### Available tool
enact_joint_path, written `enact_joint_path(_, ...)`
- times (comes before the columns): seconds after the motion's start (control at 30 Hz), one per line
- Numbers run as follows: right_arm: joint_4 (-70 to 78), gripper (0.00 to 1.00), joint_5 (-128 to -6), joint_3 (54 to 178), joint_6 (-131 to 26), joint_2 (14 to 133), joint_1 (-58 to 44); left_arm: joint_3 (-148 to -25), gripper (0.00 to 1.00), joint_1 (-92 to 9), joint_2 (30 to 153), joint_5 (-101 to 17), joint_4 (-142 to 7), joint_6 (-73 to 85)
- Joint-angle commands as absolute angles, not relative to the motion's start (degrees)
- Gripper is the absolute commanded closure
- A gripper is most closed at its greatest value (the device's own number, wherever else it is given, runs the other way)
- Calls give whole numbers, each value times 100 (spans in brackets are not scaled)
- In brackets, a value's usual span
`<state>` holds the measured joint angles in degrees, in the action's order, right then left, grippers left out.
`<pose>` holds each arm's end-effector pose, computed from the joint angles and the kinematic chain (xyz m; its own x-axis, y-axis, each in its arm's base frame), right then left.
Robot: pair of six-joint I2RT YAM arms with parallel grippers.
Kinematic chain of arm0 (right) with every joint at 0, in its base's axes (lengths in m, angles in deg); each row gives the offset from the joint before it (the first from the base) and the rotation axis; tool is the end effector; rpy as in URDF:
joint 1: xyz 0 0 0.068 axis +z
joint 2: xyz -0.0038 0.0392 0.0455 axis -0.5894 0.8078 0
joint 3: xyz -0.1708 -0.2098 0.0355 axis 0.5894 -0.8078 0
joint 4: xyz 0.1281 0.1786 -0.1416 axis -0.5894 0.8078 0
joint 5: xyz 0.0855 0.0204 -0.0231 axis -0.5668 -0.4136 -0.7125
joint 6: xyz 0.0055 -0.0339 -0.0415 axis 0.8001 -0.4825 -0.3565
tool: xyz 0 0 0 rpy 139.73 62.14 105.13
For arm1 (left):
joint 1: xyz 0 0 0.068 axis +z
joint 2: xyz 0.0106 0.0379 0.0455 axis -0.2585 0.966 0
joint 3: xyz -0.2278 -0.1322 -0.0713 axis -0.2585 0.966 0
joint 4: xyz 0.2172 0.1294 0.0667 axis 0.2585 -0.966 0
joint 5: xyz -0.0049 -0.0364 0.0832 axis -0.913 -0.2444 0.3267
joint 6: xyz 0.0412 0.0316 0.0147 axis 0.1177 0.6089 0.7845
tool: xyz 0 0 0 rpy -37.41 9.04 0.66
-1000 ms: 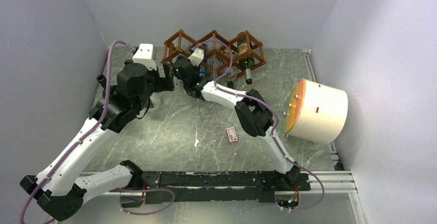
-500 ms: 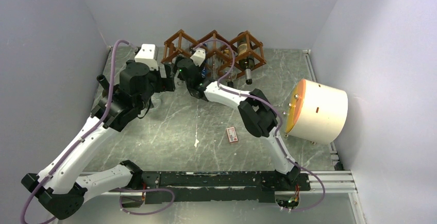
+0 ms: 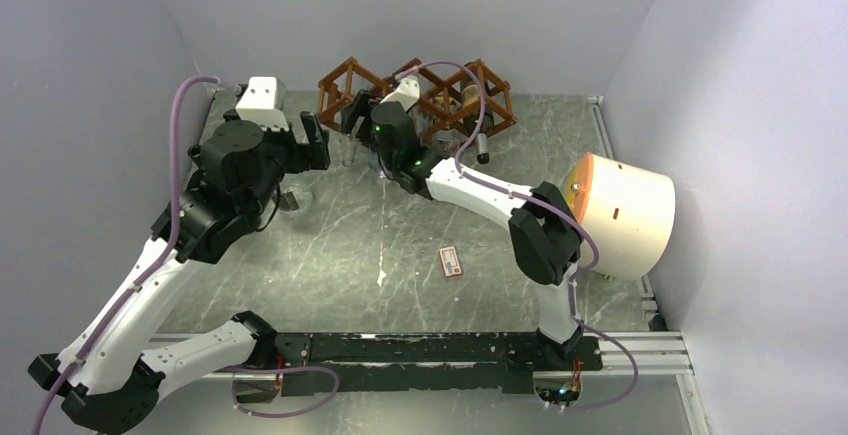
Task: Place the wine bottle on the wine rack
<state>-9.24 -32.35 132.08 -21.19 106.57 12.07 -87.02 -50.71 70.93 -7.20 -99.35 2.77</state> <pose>0.3336 0.3485 0.2982 -0.3136 0.4710 -0.8245 -0.2169 0.8098 0.5451 0.1622 -0.0969 0.4394 -0.2089 -0.1224 -0.9702 0.1172 0.9819 -0.1491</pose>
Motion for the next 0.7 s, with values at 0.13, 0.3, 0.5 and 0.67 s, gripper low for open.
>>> enact_joint_path(0.13, -2261, 31, -4763, 12791, -3434, 10447, 1341, -9021, 5, -5031, 6455, -864, -9593, 384)
enact_joint_path(0.3, -2127, 31, -5302, 13315, -4294, 10949, 1689, -9143, 5, -5023, 6163, -1024, -9435, 560)
enact_joint_path(0.5, -2306, 28, -5945, 13835, -4784, 11568, 1929, -9378, 5, -5030, 6163, -1032, -9558, 596)
enact_joint_path(0.67, -2325, 28, -6438, 14363, -5018, 12130, 2012, -9394, 5, -5029, 6176, -1054, -9609, 596)
